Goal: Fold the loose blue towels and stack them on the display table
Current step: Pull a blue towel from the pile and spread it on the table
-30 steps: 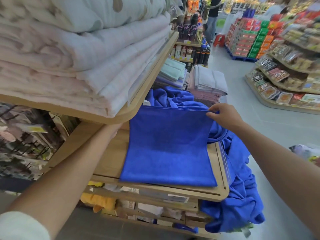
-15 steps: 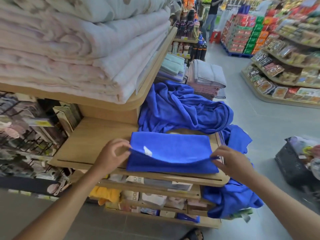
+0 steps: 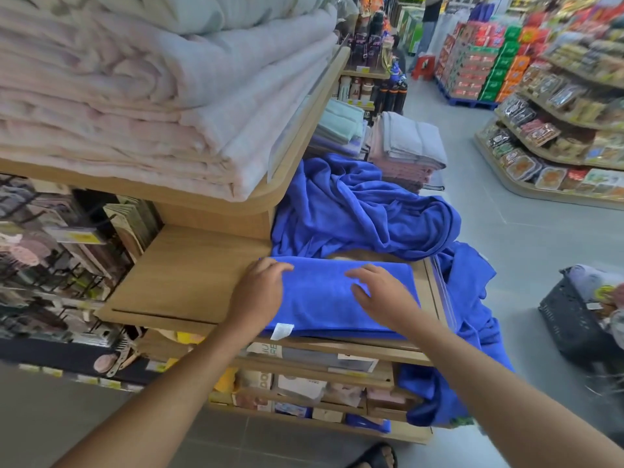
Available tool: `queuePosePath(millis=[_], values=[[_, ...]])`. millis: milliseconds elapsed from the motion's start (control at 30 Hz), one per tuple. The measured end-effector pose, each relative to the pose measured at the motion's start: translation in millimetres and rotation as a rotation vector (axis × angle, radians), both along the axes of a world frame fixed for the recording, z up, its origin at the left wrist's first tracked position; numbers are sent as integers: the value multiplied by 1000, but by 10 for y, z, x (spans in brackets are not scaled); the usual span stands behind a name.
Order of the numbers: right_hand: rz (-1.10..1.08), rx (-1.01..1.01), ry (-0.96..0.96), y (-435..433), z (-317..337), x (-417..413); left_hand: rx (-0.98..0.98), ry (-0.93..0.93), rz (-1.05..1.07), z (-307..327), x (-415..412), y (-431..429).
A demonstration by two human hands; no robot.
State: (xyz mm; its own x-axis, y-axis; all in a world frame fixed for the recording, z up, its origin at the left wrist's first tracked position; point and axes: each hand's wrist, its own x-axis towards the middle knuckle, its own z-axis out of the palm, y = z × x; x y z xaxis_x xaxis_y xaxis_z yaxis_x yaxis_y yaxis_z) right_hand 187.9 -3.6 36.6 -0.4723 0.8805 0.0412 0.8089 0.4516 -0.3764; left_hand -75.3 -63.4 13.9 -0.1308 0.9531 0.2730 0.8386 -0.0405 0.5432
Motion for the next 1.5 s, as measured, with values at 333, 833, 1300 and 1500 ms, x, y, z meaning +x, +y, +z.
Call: queuePosePath(millis=[333,833,1300,1500], values=[[-12,78,-188,112,-678,-611,-274,430,-13,-552,395,328],[-342,16,-232,95,-678,609,-232,398,37,-657,226,321],[-552,-346,-233,190,-103,595,-238,441,-72,-606,638,270],[-821,-758,401,281,104,617,-259,445,-96,-663,704,264]])
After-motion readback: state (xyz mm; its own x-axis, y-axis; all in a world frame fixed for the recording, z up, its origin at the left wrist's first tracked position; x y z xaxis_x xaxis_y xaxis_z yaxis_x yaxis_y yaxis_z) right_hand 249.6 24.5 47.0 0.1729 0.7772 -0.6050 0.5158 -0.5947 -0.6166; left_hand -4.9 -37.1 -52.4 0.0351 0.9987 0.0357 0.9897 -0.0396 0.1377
